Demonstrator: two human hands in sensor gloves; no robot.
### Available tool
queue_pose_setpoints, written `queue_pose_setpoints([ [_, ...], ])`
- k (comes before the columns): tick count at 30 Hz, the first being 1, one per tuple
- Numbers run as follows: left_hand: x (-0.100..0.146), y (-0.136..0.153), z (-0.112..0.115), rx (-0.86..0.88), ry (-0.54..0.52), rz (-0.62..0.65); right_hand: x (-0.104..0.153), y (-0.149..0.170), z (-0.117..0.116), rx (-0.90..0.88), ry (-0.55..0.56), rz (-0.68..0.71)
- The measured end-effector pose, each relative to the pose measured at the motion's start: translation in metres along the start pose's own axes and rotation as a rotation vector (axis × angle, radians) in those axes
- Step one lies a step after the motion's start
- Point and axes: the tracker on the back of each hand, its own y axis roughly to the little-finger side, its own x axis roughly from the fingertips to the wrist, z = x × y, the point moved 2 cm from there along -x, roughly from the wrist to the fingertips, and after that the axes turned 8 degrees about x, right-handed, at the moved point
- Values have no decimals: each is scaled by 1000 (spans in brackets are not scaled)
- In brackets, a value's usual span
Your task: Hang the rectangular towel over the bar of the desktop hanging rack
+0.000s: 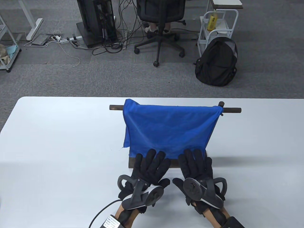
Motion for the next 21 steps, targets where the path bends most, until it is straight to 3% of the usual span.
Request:
queue_pose_setpoints([
  [10,0,-2,26,-15,239,-47,0,-8,-19,5,-157,20],
  [21,-1,0,30,-14,249,-43,-1,-10,-28,7,-218,27],
])
